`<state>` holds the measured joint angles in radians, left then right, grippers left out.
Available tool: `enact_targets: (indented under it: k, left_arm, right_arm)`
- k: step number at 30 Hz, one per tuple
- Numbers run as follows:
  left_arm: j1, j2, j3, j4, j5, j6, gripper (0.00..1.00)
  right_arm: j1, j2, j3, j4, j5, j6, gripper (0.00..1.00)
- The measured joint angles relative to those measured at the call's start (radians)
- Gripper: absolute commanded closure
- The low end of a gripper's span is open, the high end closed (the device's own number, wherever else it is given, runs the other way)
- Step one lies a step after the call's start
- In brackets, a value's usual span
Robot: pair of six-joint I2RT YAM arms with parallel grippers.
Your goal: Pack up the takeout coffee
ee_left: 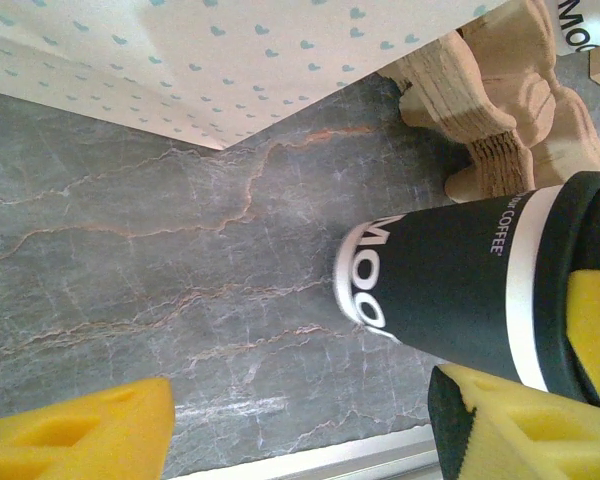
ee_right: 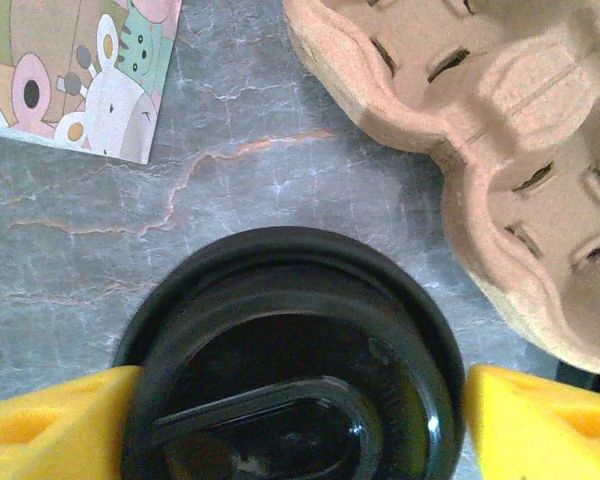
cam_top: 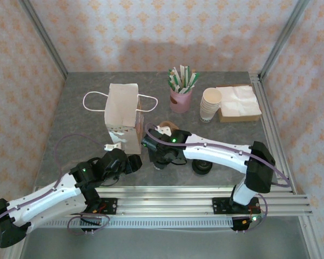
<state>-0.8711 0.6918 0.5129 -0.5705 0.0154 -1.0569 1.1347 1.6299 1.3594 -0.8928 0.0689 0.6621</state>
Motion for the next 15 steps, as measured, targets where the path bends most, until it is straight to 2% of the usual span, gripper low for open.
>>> enact_targets:
  k: [4,9,15]
  left_arm:
    - [0.0,0.0,0.0,0.0,0.0,-0.001,0.32]
    - [0.0,0.0,0.0,0.009,0.004,-0.002,0.34]
    - [0.0,0.0,-0.032,0.082,0.016,-0.027,0.4]
  right_arm:
    - [-0.002,0.0,-0.003,0.018,-0.023,0.007,0.3]
    - [-0.002,0.005,-0.004,0.031,-0.045,0.021,0.23]
    - [-0.002,0.012,-0.004,0.058,-0.071,0.023,0.23]
